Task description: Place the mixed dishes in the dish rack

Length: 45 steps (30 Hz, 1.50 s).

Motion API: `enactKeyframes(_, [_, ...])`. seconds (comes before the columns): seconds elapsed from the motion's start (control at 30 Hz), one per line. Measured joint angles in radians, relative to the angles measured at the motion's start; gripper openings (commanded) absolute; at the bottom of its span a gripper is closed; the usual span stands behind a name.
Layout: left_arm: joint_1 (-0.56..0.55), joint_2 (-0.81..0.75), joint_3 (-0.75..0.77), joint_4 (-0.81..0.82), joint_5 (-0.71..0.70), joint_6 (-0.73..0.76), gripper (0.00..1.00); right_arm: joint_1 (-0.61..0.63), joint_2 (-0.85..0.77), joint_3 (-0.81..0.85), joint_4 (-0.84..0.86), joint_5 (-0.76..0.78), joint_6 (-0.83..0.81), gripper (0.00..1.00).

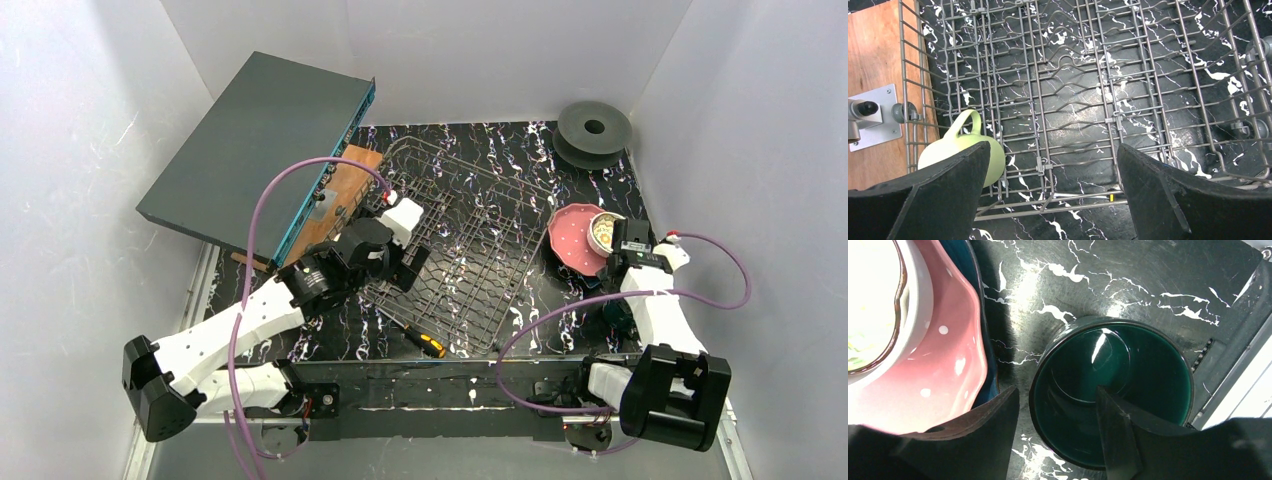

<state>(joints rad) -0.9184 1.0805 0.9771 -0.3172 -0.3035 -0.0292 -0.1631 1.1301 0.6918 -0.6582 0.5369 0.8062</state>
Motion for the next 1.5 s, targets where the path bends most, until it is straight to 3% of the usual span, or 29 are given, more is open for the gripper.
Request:
enactKeyframes(0.1, [0.0, 0.016, 0.0, 0.0, -0.002, 0.003, 0.98, 0.0, -0.023, -0.016, 0.011, 0.005, 0.003, 0.51])
enactKeyframes(0.6, [0.0, 0.024, 0.0, 0.001, -0.003, 0.016, 0.98, 0.0, -0.056, -0.054, 0.051, 0.026, 0.022, 0.27])
enactKeyframes(0.87, [0.0, 0.022, 0.0, 0.002, -0.005, 0.018, 0.98, 0.0, -0.091, -0.044, -0.042, 0.05, 0.069, 0.01])
enactKeyframes(1.27, [0.0, -0.003, 0.0, 0.003, -0.003, 0.018, 0.98, 0.0, -0.224, -0.002, -0.232, 0.095, 0.173, 0.01])
enactKeyframes(1.5, [0.0, -0.005, 0.0, 0.003, 0.0, 0.018, 0.98, 0.0, -0.356, 0.094, -0.236, 0.023, 0.055, 0.01])
